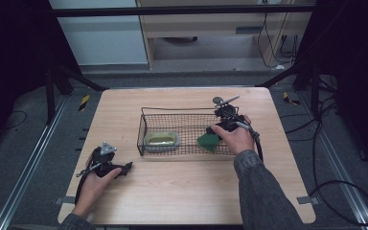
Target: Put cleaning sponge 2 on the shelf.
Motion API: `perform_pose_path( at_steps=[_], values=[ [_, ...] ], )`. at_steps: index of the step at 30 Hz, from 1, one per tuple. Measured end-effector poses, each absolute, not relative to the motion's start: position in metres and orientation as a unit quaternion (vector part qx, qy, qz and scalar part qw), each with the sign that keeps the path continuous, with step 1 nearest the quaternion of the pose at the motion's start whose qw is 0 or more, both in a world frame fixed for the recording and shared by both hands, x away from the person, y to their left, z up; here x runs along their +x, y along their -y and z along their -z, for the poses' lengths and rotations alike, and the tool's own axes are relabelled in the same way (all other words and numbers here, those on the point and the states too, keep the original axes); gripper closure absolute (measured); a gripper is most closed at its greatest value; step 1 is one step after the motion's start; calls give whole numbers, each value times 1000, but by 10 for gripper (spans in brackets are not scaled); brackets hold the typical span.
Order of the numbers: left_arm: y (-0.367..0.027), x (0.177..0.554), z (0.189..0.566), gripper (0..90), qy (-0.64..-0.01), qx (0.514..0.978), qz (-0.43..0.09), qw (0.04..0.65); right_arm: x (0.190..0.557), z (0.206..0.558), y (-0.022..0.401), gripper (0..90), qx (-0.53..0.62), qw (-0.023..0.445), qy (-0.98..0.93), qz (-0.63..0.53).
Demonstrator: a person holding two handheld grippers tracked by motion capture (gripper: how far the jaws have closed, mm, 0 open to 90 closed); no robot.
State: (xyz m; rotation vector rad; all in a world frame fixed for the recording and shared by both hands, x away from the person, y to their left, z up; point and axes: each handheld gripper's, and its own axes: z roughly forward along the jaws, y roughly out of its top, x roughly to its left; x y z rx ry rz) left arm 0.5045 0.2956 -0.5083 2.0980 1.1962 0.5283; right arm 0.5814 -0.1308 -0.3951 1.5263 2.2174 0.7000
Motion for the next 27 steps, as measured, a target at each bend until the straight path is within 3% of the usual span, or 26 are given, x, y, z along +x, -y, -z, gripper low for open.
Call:
perform_pose_path(
  at_steps=[10,18,27],
  values=[
    [-296,504,508,0,-457,802,-202,328,571,389,157,67,537,191,-774,-276],
    [-296,505,508,0,-457,802,-202,328,555,387,193,117,537,207,-763,-294],
    [-295,505,508,0,-457,802,-202,329,528,384,236,108,543,237,-735,-332]
  ],
)
